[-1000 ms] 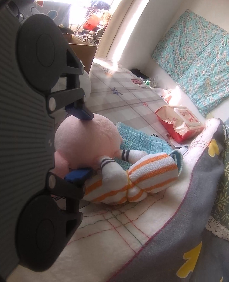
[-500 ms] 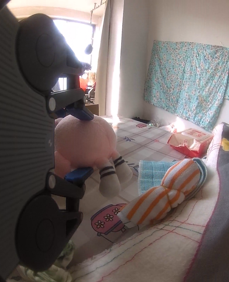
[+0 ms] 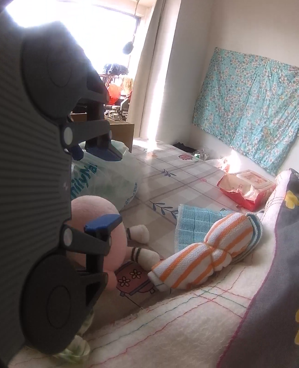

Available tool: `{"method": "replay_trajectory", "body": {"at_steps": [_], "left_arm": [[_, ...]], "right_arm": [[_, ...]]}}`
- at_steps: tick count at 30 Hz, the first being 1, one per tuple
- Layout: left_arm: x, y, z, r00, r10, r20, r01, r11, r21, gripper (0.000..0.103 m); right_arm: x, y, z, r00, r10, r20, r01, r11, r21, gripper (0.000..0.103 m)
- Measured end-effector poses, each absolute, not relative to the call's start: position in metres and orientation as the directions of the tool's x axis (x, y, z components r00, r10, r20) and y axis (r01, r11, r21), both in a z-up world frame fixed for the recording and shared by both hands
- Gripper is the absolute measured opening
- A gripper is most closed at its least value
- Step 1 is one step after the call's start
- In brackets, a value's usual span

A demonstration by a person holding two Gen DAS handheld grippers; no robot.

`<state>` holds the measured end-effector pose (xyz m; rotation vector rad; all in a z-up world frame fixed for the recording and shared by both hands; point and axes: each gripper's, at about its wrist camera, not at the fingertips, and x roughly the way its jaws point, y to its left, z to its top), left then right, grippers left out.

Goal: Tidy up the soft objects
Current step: 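Move the right tool to the pink plush pig and grasp it, then lift the pink plush pig with the right gripper off the mattress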

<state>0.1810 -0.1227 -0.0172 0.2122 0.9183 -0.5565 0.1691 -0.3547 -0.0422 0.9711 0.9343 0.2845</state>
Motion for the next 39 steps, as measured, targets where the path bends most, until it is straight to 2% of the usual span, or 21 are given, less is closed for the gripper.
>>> {"method": "replay_trajectory", "body": {"at_steps": [4,9,16,20,27,30,34,39], "left_arm": [[0.181,-0.117,-0.014,0.497,-0.354,-0.792,0.520,0.853,-0.054,0.042],[0.181,-0.111,-0.007,0.515,-0.358,-0.779,0.496,0.865,-0.070,0.042],[0.178,-0.108,-0.007,0.515,-0.362,-0.777,0.487,0.870,-0.082,0.042],[0.176,-0.107,-0.008,0.515,-0.366,-0.775,0.486,0.870,-0.088,0.042],[0.172,-0.104,-0.009,0.512,-0.375,-0.773,0.476,0.873,-0.109,0.042],[0.171,-0.102,-0.009,0.514,-0.373,-0.772,0.469,0.876,-0.111,0.042],[0.171,-0.100,-0.010,0.516,-0.371,-0.772,0.465,0.878,-0.111,0.042],[0.172,-0.100,-0.011,0.512,-0.371,-0.775,0.462,0.879,-0.115,0.042]], "right_arm": [[0.168,-0.343,-0.021,0.583,0.511,-0.632,0.099,0.727,0.680,0.053],[0.154,-0.333,-0.005,0.552,0.477,-0.684,0.029,0.809,0.588,0.054],[0.123,-0.331,-0.007,0.464,0.598,-0.654,0.073,0.710,0.701,0.054],[0.115,-0.321,-0.005,0.429,0.613,-0.664,0.073,0.709,0.702,0.054],[0.113,-0.283,0.002,0.407,0.531,-0.743,-0.029,0.821,0.571,0.051],[0.109,-0.265,0.005,0.438,0.435,-0.787,-0.096,0.893,0.440,0.048],[0.100,-0.247,0.006,0.474,0.361,-0.803,-0.164,0.932,0.322,0.046],[0.096,-0.237,0.001,0.504,0.309,-0.807,-0.187,0.951,0.247,0.039]]}}
